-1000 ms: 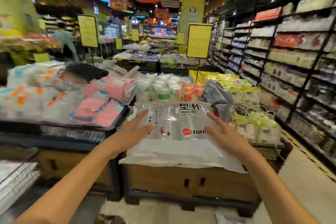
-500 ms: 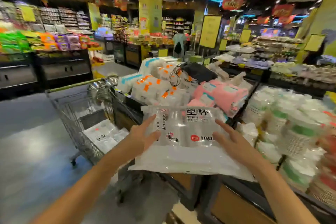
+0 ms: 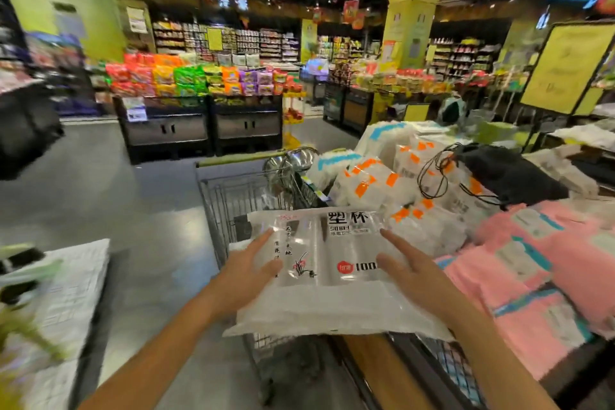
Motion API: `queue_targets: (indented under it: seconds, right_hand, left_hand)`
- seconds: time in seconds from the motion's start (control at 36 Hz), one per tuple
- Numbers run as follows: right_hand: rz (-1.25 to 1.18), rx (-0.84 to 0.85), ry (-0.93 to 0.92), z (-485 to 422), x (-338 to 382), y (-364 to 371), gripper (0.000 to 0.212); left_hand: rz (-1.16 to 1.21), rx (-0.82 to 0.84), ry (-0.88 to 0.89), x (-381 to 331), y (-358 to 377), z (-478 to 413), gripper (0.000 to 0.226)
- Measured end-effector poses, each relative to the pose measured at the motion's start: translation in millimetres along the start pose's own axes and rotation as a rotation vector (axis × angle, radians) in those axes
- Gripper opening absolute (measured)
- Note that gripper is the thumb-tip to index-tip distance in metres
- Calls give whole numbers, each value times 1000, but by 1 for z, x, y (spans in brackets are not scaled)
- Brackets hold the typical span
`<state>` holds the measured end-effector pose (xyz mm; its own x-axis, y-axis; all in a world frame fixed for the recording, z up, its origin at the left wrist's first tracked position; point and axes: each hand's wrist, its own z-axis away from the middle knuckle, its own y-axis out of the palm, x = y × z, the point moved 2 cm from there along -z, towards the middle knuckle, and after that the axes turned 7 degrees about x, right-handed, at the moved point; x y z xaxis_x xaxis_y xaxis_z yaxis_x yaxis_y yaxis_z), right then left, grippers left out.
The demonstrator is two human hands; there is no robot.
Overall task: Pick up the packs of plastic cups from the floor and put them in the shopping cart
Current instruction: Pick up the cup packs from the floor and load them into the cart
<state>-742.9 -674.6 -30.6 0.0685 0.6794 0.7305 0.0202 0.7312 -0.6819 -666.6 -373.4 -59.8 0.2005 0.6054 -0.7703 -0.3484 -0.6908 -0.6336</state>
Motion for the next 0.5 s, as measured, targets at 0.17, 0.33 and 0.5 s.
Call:
queue_targets:
  seconds: [0.17, 0.33, 0.5]
  right_hand:
    - [34, 122, -131, -97, -7, -6, 56]
    - [106, 182, -168, -182, -4, 12, 52]
    - [109, 252, -225, -266, 14, 43, 52]
  left_hand:
    - [94, -130, -50, 8, -10, -40, 61]
    - [155, -226, -171, 23, -25, -68, 60]
    - [161, -307, -270, 62, -57, -113, 65]
